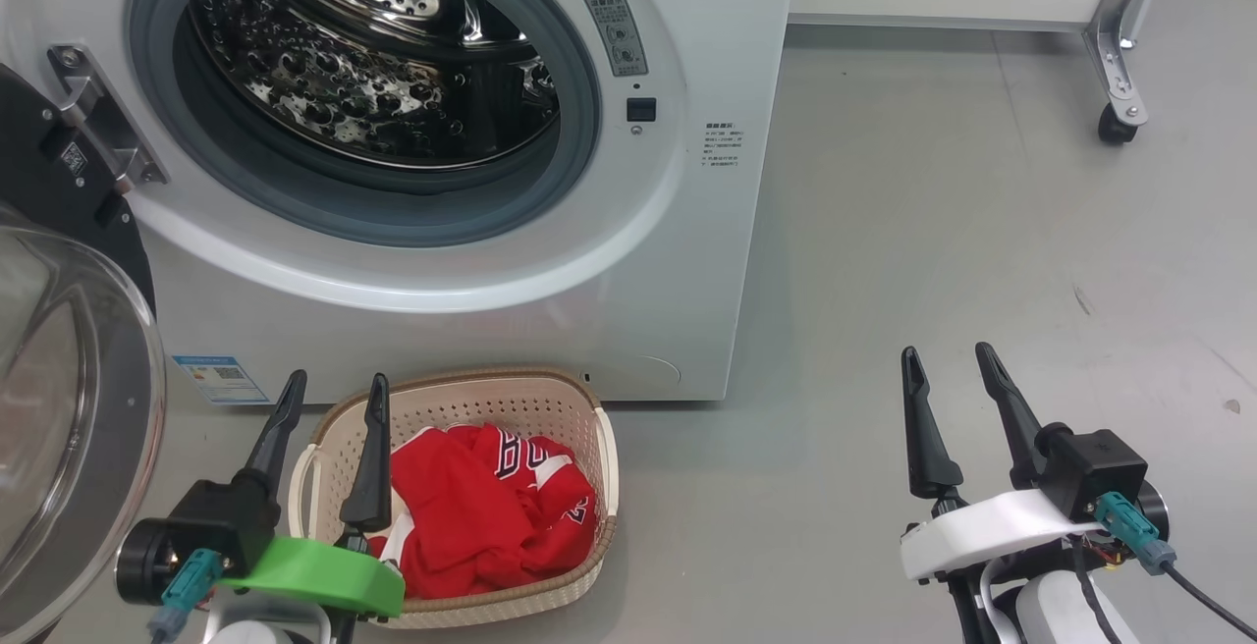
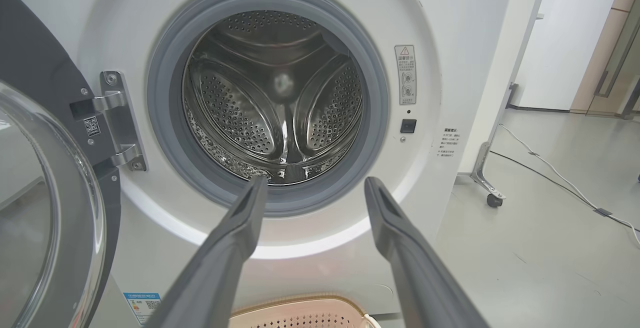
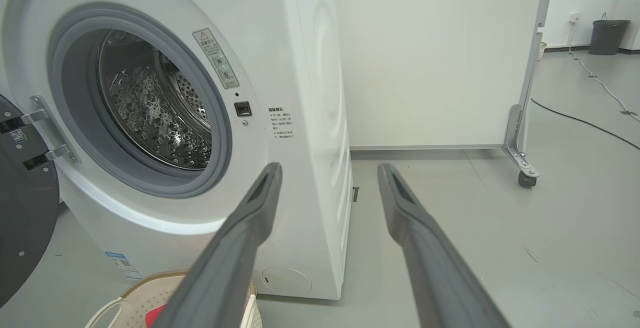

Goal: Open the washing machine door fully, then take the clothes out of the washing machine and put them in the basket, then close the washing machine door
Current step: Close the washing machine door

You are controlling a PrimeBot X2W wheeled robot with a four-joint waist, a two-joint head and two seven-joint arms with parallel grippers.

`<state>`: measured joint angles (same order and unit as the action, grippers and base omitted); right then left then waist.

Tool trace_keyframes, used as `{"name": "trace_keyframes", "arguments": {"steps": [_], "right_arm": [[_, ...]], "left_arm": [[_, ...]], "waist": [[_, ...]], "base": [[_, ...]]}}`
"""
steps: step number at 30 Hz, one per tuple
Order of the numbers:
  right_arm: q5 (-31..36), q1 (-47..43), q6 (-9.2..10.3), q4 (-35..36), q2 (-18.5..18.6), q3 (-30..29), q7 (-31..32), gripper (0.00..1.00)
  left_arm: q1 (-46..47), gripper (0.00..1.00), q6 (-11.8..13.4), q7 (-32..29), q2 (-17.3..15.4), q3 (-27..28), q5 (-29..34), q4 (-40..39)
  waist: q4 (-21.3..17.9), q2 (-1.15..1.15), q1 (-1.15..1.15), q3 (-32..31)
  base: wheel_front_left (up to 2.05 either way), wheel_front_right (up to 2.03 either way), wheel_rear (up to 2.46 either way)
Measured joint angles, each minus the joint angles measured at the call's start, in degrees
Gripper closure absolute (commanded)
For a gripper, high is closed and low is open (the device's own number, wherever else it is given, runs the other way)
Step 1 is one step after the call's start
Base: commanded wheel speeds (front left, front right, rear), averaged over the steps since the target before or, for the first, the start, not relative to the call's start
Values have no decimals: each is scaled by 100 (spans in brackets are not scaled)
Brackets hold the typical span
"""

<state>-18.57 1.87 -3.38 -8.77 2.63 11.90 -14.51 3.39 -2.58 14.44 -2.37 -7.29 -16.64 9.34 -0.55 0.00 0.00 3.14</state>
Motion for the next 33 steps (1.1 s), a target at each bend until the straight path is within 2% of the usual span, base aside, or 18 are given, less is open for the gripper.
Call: {"name": "trace_keyframes", "arguments": {"steps": [17, 33], "right_arm": [[0, 4, 0, -19, 0, 29, 0, 0], [-1, 6, 0, -54, 0, 76, 0, 0]], "left_arm": [[-3, 0, 0, 0, 0, -23, 0, 1], [-3, 0, 1, 0, -1, -47, 0, 8]], "waist": [[-14, 0, 0, 22], [12, 0, 0, 42]], "base": [[-32, 32, 0], [-104, 104, 0]]}}
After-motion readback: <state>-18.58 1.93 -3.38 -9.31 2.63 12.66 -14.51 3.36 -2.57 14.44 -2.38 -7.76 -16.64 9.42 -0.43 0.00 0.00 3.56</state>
